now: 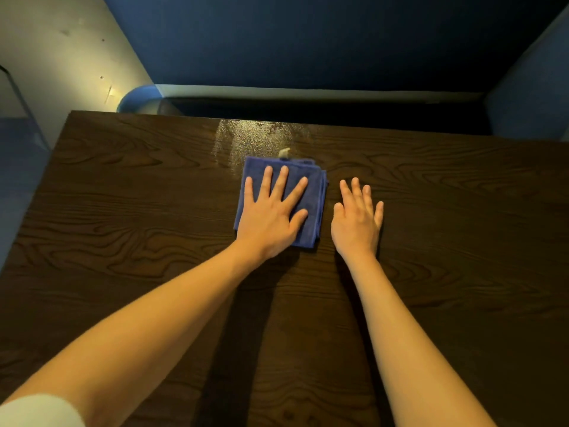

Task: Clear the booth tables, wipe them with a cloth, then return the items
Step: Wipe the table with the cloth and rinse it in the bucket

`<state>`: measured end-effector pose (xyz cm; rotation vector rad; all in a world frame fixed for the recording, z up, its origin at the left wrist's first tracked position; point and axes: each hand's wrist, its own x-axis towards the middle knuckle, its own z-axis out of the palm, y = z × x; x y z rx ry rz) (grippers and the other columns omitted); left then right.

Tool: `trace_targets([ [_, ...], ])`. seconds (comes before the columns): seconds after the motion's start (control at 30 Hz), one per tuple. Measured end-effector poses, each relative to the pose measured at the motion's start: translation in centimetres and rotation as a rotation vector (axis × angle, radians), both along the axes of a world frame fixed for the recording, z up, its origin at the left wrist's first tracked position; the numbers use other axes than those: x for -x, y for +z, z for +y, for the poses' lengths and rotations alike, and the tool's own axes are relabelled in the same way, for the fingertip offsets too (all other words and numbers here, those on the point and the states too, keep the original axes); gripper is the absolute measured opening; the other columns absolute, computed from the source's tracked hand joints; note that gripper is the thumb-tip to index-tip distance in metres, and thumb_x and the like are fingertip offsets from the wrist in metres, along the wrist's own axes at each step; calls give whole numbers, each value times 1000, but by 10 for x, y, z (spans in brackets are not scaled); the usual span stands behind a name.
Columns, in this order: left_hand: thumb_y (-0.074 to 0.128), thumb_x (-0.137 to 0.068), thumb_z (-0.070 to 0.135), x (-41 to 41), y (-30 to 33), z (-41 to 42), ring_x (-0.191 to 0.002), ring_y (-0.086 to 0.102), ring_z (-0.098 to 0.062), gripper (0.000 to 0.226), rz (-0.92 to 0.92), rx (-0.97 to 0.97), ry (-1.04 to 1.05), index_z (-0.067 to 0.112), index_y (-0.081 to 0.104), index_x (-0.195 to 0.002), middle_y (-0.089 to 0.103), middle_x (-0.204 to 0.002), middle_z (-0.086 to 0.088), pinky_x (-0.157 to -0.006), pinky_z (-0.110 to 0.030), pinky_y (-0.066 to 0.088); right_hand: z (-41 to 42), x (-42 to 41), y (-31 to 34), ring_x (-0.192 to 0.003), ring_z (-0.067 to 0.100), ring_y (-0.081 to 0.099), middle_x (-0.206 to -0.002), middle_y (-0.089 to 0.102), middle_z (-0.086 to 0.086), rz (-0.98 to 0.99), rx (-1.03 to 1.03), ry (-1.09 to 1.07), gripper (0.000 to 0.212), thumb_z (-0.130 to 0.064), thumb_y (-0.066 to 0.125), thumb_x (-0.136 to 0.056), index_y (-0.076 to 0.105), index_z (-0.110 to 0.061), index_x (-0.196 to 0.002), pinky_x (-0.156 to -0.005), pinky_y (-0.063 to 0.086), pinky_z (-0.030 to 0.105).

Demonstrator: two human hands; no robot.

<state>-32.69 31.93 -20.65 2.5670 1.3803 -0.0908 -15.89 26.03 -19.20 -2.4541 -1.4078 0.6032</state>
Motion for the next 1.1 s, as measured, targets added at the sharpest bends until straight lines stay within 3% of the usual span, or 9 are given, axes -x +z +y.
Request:
trace_targets([
  [0.13,14,-102,64,23,4,-51,-154,-17,-29,65,24,41,-65,40,-2,-160,-8,-169,-2,-122,-58,-10,0,-6,10,-154,13,1,-167,13,-6,124,34,-16,51,-42,30,-107,28,-28,-156,-122,-7,41],
  [0.3,11,-101,67,57,11,-111,-153,-21,-29,66,30,110,-120,42,-9,-159,-12,-168,0,-121,-58,-14,-11,4,21,-154,15,4,-167,14,-5,113,101,-32,55,-50,29,-105,30,-28,-156,-123,-2,43],
  [0.57,19,-102,67,113,10,-200,-155,-5,-34,68,31,141,-234,39,0,-161,2,-169,-3,-119,-59,-8,-63,56,24,-154,17,8,-167,16,-3,45,121,-83,55,-46,30,-106,30,-24,-156,-124,4,42],
  [0.73,15,-102,68,159,11,-220,-153,-18,-30,67,11,165,-290,42,-8,-159,-13,-167,3,-118,-54,-20,-105,100,25,-154,16,9,-166,17,-3,20,139,-120,53,-44,29,-107,29,-25,-156,-123,5,41],
  [0.93,21,-101,66,226,8,-214,-156,3,-31,66,22,82,-242,41,6,-160,6,-169,0,-122,-56,-4,-162,152,26,-154,18,11,-166,19,-1,-34,127,-141,53,-42,35,-106,30,-25,-156,-124,8,41],
  [1.1,25,-99,63,290,6,-193,-155,9,-30,66,44,18,-98,39,16,-159,17,-168,-4,-122,-59,10,-191,192,24,-154,20,10,-166,18,0,-71,136,-129,55,-45,34,-106,27,-25,-157,-125,9,42],
])
